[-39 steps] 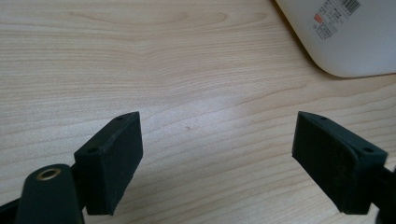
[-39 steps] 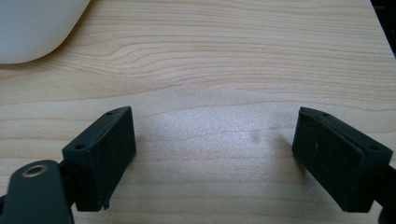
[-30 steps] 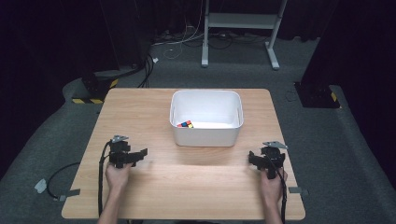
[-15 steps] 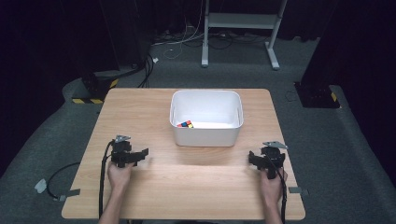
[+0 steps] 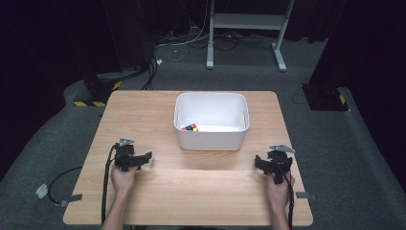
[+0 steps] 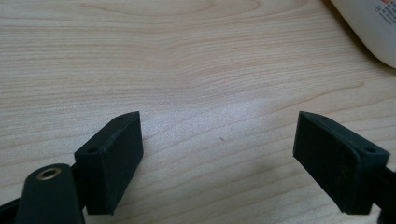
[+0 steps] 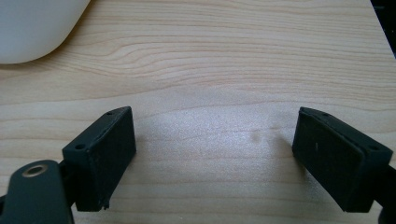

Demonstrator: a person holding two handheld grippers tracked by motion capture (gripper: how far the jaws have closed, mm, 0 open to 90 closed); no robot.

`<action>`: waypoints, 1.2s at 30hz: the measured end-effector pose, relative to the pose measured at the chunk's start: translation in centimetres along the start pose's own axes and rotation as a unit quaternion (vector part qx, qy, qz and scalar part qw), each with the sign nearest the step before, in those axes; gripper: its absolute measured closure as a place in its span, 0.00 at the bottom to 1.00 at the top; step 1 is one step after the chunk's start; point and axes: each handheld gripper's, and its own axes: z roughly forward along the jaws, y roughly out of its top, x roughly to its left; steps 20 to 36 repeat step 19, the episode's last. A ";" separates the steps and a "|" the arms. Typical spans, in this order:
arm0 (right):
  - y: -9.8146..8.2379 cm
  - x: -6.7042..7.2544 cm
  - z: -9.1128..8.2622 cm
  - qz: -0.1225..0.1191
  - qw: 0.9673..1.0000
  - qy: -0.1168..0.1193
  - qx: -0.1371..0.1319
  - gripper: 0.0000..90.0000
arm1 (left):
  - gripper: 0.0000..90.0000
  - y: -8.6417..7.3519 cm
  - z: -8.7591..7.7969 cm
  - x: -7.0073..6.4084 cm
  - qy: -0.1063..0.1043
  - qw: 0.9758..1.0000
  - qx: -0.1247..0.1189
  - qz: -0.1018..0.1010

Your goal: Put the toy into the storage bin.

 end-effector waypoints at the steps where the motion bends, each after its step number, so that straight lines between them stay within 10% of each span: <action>1: 0.0 0.0 0.0 -0.001 1.000 0.000 0.000 0.14 | 0.18 -0.3 0.0 0.0 0.003 1.000 -0.010 0.002; 8: 0.0 0.0 0.0 0.000 1.000 0.000 0.000 0.14 | 0.19 -0.9 0.4 -1.0 0.053 0.997 -0.012 0.057; 36: 0.0 0.0 0.0 -0.001 1.000 0.001 0.000 0.14 | 0.19 -0.9 0.4 -1.0 0.052 0.997 -0.013 0.055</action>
